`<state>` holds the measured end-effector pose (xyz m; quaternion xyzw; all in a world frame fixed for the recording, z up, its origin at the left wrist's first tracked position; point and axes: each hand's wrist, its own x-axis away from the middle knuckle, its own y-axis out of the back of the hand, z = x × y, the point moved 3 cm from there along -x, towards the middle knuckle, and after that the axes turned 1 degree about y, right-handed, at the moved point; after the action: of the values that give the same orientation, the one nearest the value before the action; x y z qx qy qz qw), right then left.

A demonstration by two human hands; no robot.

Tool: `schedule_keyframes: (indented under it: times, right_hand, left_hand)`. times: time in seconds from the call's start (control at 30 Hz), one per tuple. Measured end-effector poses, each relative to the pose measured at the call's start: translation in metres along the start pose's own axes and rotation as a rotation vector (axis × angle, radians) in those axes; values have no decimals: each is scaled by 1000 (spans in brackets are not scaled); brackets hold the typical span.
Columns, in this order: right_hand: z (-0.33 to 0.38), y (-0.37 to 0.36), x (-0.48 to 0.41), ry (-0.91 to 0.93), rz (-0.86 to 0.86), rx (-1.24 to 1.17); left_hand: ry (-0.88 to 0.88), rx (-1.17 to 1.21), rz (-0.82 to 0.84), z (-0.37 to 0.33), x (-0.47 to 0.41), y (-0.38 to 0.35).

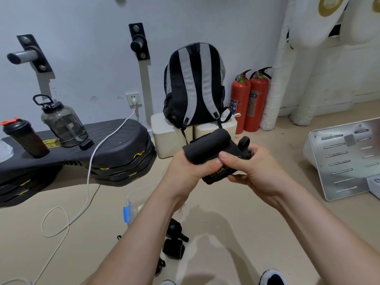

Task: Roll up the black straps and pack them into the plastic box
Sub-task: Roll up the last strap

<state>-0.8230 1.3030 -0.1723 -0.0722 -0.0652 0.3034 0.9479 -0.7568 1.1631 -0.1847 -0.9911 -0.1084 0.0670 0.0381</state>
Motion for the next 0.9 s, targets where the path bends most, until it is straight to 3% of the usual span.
schedule_keyframes:
  times: [0.13,0.27,0.4,0.47,0.67,0.9]
  right_hand:
    - [-7,-3,-2,-22,-121,17]
    - [-9,-5,-4,-57,-197,64]
    - [-1,-3,0,-112,88,50]
    - [1,-2,1,-104,135,-6]
    - [1,4,-3,-25,-1,-27]
    - [-9,4,-6,-59,-209,35]
  left_hand:
    - [-19,-112,108,-5,5,-5]
    - [-73,-178,62,-4,3,-9]
    - [-25,-66,36,-5,4,-2]
    - [53,20,27,-2,5,-2]
    - [-21,0,60,-2,5,-10]
    - [-39,-211,-72,-1,3,-10]
